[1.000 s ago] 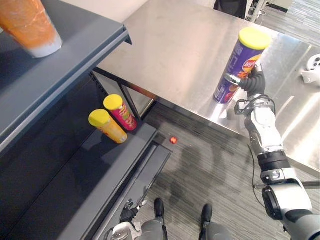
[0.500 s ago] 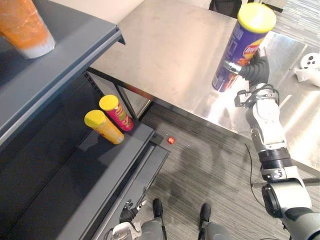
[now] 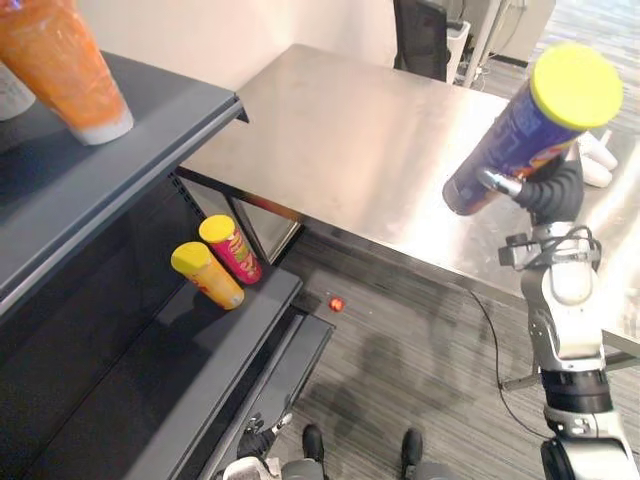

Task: Put the gum and the chips on the shelf.

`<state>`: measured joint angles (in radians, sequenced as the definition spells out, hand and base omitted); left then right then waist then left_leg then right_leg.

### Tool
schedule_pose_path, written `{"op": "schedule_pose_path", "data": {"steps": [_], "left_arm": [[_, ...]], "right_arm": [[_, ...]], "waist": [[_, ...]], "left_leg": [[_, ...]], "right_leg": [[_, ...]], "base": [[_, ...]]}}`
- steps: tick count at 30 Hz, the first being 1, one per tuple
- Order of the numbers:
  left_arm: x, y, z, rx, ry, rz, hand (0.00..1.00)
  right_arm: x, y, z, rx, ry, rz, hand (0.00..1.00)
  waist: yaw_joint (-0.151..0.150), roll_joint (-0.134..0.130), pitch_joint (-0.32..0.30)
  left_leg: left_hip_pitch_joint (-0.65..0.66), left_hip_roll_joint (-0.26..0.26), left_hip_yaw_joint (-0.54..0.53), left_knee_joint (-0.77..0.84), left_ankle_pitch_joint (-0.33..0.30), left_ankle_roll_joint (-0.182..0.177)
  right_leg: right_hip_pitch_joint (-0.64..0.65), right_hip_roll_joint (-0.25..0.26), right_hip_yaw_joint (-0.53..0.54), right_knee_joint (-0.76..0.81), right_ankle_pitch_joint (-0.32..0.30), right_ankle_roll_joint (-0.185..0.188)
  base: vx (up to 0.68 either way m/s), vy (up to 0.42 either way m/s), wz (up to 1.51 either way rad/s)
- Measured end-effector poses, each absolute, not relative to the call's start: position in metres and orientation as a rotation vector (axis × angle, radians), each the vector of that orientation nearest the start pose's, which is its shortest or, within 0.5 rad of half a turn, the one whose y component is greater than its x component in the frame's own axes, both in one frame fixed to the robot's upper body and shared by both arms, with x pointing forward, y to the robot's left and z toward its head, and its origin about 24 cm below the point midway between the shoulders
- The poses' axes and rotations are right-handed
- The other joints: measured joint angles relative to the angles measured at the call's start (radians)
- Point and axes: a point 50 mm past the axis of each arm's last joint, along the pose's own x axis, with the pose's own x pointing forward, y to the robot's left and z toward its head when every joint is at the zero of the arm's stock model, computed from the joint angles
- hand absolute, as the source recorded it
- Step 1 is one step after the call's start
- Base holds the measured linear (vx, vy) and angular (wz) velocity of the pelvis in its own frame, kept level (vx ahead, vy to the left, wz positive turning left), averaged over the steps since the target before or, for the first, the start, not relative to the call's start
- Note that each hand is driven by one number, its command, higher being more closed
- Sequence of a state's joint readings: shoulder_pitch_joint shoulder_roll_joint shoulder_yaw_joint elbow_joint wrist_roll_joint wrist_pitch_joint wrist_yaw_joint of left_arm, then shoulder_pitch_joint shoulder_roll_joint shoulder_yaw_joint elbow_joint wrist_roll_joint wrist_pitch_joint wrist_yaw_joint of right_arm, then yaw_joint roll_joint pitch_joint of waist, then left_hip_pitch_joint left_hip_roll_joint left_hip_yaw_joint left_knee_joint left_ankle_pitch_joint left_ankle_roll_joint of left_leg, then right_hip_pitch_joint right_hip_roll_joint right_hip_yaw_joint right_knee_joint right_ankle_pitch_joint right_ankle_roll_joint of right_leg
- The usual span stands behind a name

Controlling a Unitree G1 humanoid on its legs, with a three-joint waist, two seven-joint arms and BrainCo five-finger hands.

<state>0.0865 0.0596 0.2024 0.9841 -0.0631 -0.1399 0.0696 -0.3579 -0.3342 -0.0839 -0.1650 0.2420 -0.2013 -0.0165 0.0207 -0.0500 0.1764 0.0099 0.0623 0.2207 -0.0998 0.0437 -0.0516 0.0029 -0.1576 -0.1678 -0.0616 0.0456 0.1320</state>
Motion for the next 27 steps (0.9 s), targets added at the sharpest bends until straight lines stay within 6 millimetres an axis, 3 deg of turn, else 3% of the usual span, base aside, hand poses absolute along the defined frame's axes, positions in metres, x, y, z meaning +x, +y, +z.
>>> {"op": "schedule_pose_path", "data": {"steps": [6,11,14,17,18,19,21,22,23,25,26,27], "left_arm": [[0.103,0.208,-0.151,-0.054,0.939,0.342,0.0],[0.108,0.215,-0.147,-0.052,0.91,0.349,0.0],[0.109,0.217,-0.147,-0.091,0.901,0.376,0.0],[0.107,0.219,-0.147,-0.134,0.901,0.425,0.0],[0.101,0.222,-0.149,-0.133,0.928,0.448,0.0],[0.096,0.227,-0.151,-0.142,0.948,0.477,0.0],[0.088,0.227,-0.153,-0.166,0.971,0.503,0.0],[0.074,0.226,-0.157,-0.181,1.012,0.526,0.0],[0.063,0.225,-0.159,-0.192,1.036,0.543,0.0],[0.06,0.224,-0.158,-0.205,1.027,0.553,0.0],[0.062,0.229,-0.156,-0.203,1.008,0.561,0.0],[0.061,0.23,-0.156,-0.204,1.012,0.56,0.0]], "right_arm": [[0.269,-0.202,0.181,-0.085,-0.649,0.028,1.0],[0.267,-0.196,0.158,-0.004,-0.579,0.008,1.0],[0.27,-0.183,0.157,0.016,-0.574,0.054,1.0],[0.271,-0.179,0.157,0.033,-0.575,0.061,1.0],[0.271,-0.181,0.158,0.032,-0.576,0.052,1.0],[0.271,-0.184,0.16,0.037,-0.586,0.033,1.0],[0.272,-0.193,0.163,0.048,-0.603,-0.023,1.0],[0.272,-0.198,0.165,0.054,-0.61,-0.06,1.0],[0.27,-0.205,0.166,0.055,-0.618,-0.094,1.0],[0.268,-0.218,0.167,0.06,-0.626,-0.166,1.0],[0.266,-0.224,0.166,0.063,-0.623,-0.196,1.0],[0.266,-0.226,0.165,0.067,-0.625,-0.208,1.0]], "waist": [[-0.015,-0.004,-0.032],[-0.017,-0.023,-0.007],[-0.014,-0.002,0.008],[0.006,0.029,0.031],[0.024,0.033,0.04],[0.028,0.027,0.049],[0.028,0.021,0.053],[0.028,0.017,0.055],[0.022,0.042,0.05],[0.014,0.057,0.061],[0.011,0.045,0.054],[0.012,0.045,0.056]], "left_leg": [[0.019,0.001,0.013,0.0,-0.001,-0.002],[-0.065,0.003,-0.046,0.209,-0.075,-0.003],[-0.149,0.004,-0.175,0.262,-0.071,-0.011],[-0.204,0.007,-0.314,0.159,-0.01,-0.05],[-0.199,0.034,-0.27,0.087,-0.027,-0.051],[-0.224,0.055,-0.136,0.096,-0.05,0.004],[-0.286,0.079,0.006,0.273,-0.015,0.107],[-0.28,0.107,0.09,0.409,-0.015,0.114],[-0.256,0.152,0.145,0.49,-0.062,0.107],[-0.276,0.151,0.187,0.449,-0.018,0.094],[-0.229,0.098,0.162,0.255,0.065,0.066],[-0.227,0.107,0.193,0.289,0.021,0.098]], "right_leg": [[-0.001,-0.002,0.01,0.018,-0.005,0.002],[-0.089,-0.042,-0.001,0.286,-0.132,-0.001],[-0.081,-0.046,-0.111,0.305,-0.152,-0.014],[-0.087,-0.032,-0.272,0.31,-0.169,-0.043],[-0.087,-0.021,-0.303,0.298,-0.175,-0.063],[-0.09,-0.049,-0.365,0.284,-0.173,-0.086],[-0.108,-0.099,-0.436,0.315,-0.183,-0.1],[-0.116,-0.121,-0.462,0.332,-0.184,-0.102],[-0.118,-0.128,-0.499,0.358,-0.182,-0.099],[-0.125,-0.121,-0.544,0.376,-0.196,-0.102],[-0.116,-0.137,-0.602,0.313,-0.17,-0.12],[-0.111,-0.139,-0.629,0.303,-0.161,-0.123]], "base": [[-0.03,-0.005,-0.07],[-0.03,-0.017,0.24],[-0.16,-0.073,1.03],[-0.22,-0.144,1.57],[-0.16,-0.167,1.49],[-0.26,-0.18,1.58],[-0.16,-0.073,1.25],[-0.1,-0.092,1.07],[-0.1,-0.084,0.94],[-0.15,-0.055,1.07],[-0.18,-0.022,1.04],[-0.19,-0.005,0.81]]}}
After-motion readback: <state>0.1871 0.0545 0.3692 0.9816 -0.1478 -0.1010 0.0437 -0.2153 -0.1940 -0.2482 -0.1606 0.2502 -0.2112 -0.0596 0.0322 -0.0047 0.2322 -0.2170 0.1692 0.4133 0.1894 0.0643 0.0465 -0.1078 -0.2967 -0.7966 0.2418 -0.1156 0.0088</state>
